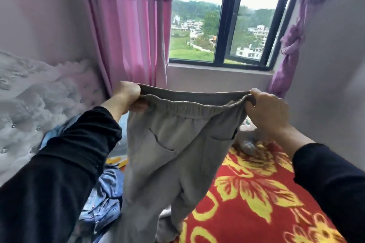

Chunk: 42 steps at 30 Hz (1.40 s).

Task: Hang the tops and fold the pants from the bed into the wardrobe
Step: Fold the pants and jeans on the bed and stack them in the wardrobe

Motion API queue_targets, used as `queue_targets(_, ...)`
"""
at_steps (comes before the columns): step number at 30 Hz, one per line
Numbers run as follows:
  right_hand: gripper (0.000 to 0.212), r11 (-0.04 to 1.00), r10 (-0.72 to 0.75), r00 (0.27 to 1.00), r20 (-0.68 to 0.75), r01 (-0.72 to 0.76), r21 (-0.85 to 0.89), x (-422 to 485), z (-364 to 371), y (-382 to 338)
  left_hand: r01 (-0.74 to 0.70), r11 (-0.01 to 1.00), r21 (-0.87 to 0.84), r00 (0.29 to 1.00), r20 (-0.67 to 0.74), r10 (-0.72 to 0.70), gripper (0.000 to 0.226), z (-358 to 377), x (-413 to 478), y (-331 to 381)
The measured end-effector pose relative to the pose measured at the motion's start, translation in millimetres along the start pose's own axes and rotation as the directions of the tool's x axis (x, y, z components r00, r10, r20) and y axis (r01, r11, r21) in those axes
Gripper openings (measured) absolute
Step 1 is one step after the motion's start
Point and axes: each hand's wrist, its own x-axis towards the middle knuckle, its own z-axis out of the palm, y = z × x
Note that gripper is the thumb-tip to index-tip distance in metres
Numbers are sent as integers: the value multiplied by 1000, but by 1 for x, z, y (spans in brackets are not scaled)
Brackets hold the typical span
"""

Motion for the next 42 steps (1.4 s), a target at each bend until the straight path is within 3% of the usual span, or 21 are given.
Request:
queue_targets(2, 17, 997, 20, 1000, 1, -19, -73, 17, -13, 21, -82, 996, -44, 993, -90, 78, 40, 7, -10, 36)
queue_targets(4, 21, 996, 55, 998, -9, -55, -71, 34, -28, 34, -165, 983, -82, 975, -162, 150, 52, 7, -7, 64)
queue_targets(6, 24, 995, 97, 995, -36, -97, -6, 53, -47, 40, -244, 959, -146, 954, -212, 211, 52, 4, 3, 93)
queue_targets(9, 27, 970, 186, 978, -92, -168, 175, 83, -79, 40, -343, 906, -246, 931, -218, 293, 30, -1, -23, 155)
queue_targets(12, 25, 870, 348, 927, -141, -263, 417, 115, -112, 30, -455, 828, -329, 891, -171, 421, 5, -5, -43, 209)
queue_targets(16, 31, 713, 497, 846, -191, -273, 646, 141, -142, 14, -608, 712, -350, 793, -293, 534, 15, -6, -52, 235)
queue_targets(18, 31, 590, 549, 827, -123, -279, 757, 145, -145, 11, -594, 737, -323, 803, -297, 517, 13, -3, -43, 233)
queue_targets(20, 31, 531, 582, 808, -91, -294, 795, 143, -138, 8, -596, 783, -180, 790, -309, 530, 3, 1, -32, 224)
queue_targets(22, 30, 571, 602, 785, -145, -297, 765, 141, -127, 6, -598, 800, -50, 770, -315, 555, 8, 7, -22, 214)
queue_targets(24, 27, 618, 591, 769, -242, -240, 748, 139, -120, 5, -614, 789, -24, 750, -328, 574, 14, 10, -14, 212)
queue_targets(29, 14, 705, 491, 751, -442, -45, 708, 155, -124, 13, -748, 656, 94, 536, -496, 683, 32, 11, -7, 240)
queue_targets(31, 13, 725, 473, 741, -477, -19, 689, 164, -119, 21, -722, 691, 51, 580, -499, 643, 36, 17, 9, 244)
queue_targets(33, 13, 717, 477, 772, -421, -64, 695, 170, -104, 30, -610, 787, -89, 743, -408, 530, 53, 31, 31, 241)
queue_targets(36, 23, 711, 496, 825, -272, -207, 672, 173, -67, 47, -372, 909, -189, 922, -190, 338, 47, 64, 60, 226)
queue_targets(38, 23, 734, 460, 866, -195, -247, 633, 174, -36, 62, -249, 951, -184, 968, -79, 238, 38, 90, 72, 212)
queue_targets(42, 29, 762, 421, 906, -37, -331, 557, 179, 6, 87, -80, 963, -256, 988, 107, 110, 39, 134, 110, 187)
